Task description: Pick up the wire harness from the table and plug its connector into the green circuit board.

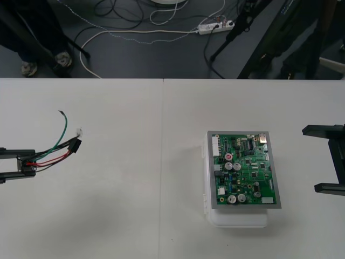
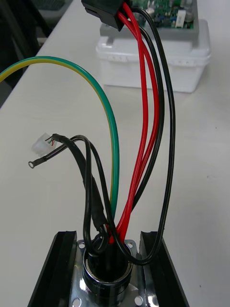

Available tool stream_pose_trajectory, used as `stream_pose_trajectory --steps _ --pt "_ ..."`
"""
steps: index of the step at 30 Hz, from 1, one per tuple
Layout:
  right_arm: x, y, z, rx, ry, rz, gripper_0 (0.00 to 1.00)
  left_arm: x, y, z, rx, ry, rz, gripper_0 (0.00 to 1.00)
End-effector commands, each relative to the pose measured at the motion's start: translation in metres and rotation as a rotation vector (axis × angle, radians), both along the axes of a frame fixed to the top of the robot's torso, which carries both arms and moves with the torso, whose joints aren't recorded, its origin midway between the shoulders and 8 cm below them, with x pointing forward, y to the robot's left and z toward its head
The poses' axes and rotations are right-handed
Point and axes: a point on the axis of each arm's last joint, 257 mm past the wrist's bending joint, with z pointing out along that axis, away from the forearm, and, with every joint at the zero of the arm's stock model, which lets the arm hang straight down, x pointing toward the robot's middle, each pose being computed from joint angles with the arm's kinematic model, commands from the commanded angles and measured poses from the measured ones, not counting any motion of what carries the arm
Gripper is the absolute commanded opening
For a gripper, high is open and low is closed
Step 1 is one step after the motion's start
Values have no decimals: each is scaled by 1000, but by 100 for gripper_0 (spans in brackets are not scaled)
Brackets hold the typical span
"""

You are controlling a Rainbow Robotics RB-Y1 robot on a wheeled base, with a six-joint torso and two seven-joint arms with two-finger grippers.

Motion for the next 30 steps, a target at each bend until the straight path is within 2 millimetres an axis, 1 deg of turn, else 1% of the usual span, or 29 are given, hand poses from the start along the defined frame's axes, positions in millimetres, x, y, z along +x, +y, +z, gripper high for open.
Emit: stream_pose_trajectory --steps 1,2,5,6,10,11,12,14,19,22,23,24,27,30 --pt "-1 -2 7 -21 26 25 100 -3 -37 20 -81 17 -87 0" --pt "-1 -2 7 -21 24 25 100 -3 -40 21 -87 18 -93 0" --pt "-1 -2 7 -21 23 25 100 -4 -56 26 -122 27 -135 0" --pt "-1 -2 7 -21 23 25 100 -5 -58 28 -130 26 -139 0" --pt "-1 -2 7 -18 20 25 100 -1 -72 43 -200 49 -141 0" --pt "-1 -2 7 -18 20 25 100 -1 -72 43 -200 49 -141 0" --pt "-1 -1 7 -15 21 24 100 1 -79 51 -236 59 -142 0" --pt "-1 -1 7 -15 20 25 100 0 -86 57 -272 85 -141 0" --pt "-1 -1 7 -15 20 25 100 -15 -105 60 -297 159 -175 0" --pt "-1 -1 7 -15 21 25 100 -30 -123 61 -309 228 -204 0" --pt "-1 -1 7 -15 21 25 100 -30 -123 61 -309 228 -204 0" --pt "-1 -1 7 -15 24 24 100 -35 -129 62 -315 252 -211 0" --pt "-1 -1 7 -15 23 24 100 -45 -139 64 -328 298 -225 0" --pt "-1 -1 7 -15 21 25 100 -62 -154 68 -361 389 -256 0"
